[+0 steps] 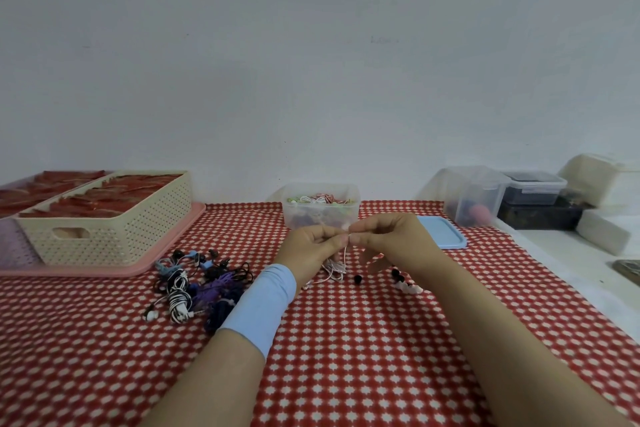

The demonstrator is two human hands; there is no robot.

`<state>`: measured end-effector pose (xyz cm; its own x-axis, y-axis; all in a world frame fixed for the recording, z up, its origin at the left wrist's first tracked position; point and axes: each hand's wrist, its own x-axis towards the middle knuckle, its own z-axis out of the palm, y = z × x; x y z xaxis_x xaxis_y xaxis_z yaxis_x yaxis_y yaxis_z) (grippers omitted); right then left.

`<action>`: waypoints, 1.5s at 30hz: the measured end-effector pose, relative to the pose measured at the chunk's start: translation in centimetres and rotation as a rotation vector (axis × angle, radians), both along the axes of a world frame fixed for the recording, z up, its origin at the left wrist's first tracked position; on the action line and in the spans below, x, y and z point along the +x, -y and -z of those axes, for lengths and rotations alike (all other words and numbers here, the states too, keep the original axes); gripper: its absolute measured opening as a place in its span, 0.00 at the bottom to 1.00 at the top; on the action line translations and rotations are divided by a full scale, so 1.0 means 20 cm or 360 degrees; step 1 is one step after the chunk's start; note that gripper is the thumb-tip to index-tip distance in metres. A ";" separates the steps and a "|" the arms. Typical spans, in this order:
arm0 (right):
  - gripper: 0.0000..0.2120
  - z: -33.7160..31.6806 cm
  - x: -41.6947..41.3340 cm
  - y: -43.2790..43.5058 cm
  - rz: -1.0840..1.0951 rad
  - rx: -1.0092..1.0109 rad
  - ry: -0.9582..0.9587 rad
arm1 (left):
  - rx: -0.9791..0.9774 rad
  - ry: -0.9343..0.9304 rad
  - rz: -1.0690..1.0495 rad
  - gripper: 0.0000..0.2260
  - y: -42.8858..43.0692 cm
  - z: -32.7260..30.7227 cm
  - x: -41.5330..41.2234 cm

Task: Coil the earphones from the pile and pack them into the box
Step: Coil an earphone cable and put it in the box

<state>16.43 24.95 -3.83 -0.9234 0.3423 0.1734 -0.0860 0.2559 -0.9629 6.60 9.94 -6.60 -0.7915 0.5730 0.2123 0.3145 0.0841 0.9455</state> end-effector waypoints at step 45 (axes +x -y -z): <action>0.06 0.04 -0.01 -0.24 0.0473 0.0764 0.0204 | -0.1594 -0.0436 0.0273 0.17 0.19 -0.20 -0.05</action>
